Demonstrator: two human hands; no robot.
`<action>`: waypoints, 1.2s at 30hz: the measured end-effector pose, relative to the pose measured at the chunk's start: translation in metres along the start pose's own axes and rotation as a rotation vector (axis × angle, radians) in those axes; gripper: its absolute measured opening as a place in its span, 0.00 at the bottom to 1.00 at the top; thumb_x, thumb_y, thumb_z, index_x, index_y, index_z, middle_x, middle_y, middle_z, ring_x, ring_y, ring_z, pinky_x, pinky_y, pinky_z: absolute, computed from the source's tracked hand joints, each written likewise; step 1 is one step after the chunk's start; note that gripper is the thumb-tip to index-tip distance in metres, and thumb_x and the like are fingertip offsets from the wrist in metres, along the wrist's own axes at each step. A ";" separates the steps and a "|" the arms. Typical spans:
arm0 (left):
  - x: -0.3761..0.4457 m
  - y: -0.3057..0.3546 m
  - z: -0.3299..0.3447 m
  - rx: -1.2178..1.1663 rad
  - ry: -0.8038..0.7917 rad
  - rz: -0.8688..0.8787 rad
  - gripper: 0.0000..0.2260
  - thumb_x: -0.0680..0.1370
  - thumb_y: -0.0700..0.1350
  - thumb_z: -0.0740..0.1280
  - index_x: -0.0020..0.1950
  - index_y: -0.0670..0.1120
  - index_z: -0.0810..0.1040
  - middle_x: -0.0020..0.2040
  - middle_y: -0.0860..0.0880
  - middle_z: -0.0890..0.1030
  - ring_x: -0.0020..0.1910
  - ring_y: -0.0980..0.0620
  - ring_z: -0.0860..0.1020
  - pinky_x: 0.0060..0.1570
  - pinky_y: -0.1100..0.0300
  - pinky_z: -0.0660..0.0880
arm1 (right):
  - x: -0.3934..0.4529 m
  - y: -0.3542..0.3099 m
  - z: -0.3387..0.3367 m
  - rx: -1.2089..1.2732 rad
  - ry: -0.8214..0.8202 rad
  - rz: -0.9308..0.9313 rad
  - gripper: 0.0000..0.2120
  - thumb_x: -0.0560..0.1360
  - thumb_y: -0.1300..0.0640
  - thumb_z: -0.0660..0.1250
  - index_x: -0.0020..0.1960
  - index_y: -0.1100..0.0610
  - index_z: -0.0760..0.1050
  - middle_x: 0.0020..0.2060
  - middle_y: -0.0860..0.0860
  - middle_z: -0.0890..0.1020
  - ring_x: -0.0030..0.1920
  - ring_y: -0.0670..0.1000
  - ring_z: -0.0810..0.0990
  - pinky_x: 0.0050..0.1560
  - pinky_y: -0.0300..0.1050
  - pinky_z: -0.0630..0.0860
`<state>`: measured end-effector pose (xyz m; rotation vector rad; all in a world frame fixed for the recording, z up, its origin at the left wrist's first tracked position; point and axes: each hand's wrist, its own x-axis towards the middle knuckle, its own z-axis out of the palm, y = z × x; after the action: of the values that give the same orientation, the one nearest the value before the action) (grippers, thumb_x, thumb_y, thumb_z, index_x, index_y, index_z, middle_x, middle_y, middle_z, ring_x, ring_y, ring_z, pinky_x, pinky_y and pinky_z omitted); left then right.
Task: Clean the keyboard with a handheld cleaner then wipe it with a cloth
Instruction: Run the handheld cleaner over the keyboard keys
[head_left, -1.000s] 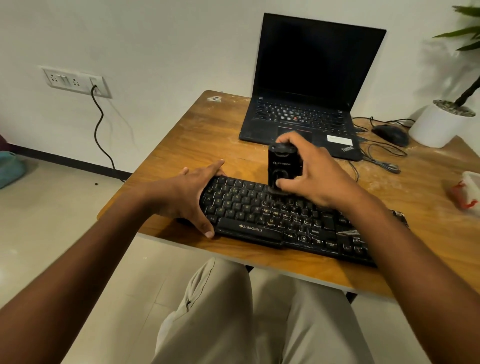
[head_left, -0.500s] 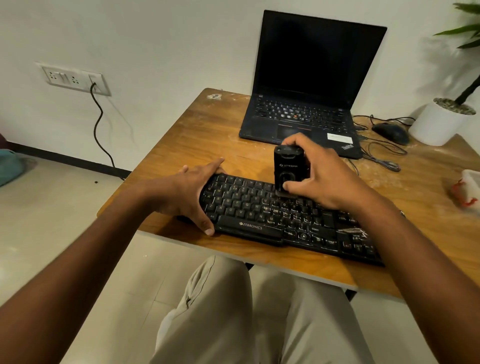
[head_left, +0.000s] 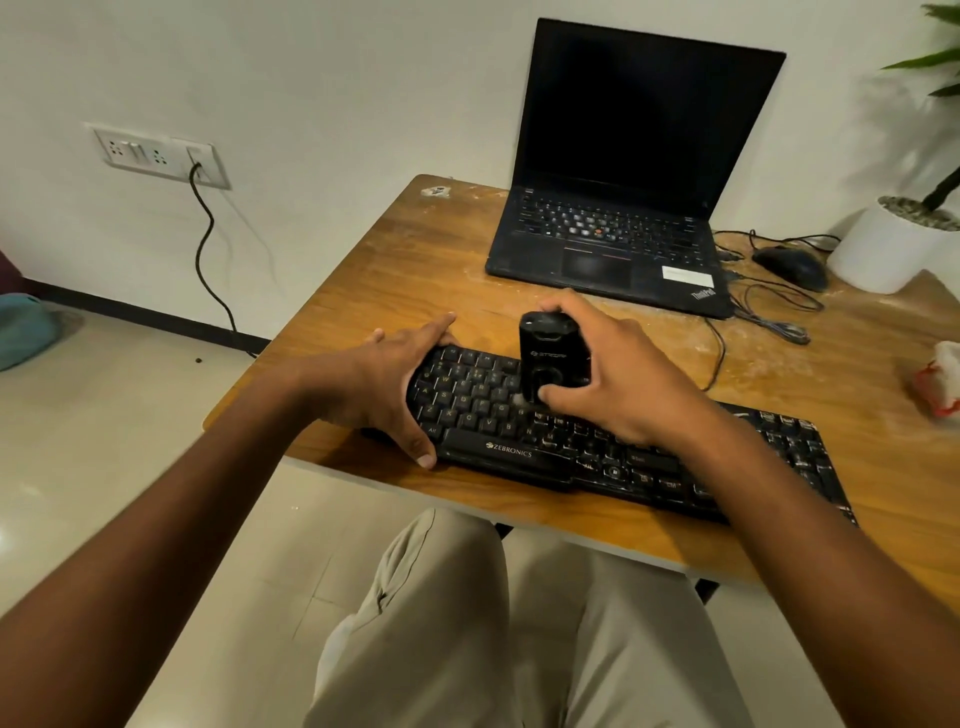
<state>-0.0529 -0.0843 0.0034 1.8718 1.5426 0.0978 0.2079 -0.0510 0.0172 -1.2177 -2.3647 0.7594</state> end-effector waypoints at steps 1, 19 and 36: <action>0.001 0.000 0.000 -0.007 0.001 0.003 0.66 0.63 0.49 0.84 0.82 0.57 0.36 0.82 0.57 0.55 0.79 0.51 0.49 0.74 0.52 0.35 | -0.002 0.002 -0.007 -0.017 -0.025 0.016 0.31 0.71 0.60 0.78 0.65 0.41 0.66 0.50 0.43 0.78 0.45 0.44 0.81 0.34 0.39 0.82; 0.004 -0.006 0.000 0.010 0.013 0.020 0.68 0.61 0.52 0.85 0.82 0.57 0.36 0.82 0.56 0.56 0.80 0.49 0.49 0.74 0.51 0.34 | -0.010 0.012 -0.023 -0.054 -0.021 0.056 0.31 0.71 0.60 0.78 0.66 0.42 0.67 0.52 0.46 0.79 0.45 0.44 0.81 0.32 0.37 0.80; 0.001 -0.001 0.000 0.022 0.019 0.009 0.66 0.62 0.50 0.85 0.82 0.57 0.36 0.82 0.57 0.55 0.80 0.51 0.49 0.69 0.58 0.35 | -0.016 0.017 -0.019 -0.061 0.030 0.061 0.32 0.71 0.59 0.78 0.66 0.42 0.66 0.51 0.45 0.79 0.46 0.44 0.81 0.37 0.40 0.82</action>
<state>-0.0538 -0.0834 0.0023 1.9003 1.5541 0.1030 0.2376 -0.0502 0.0207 -1.3222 -2.3517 0.6882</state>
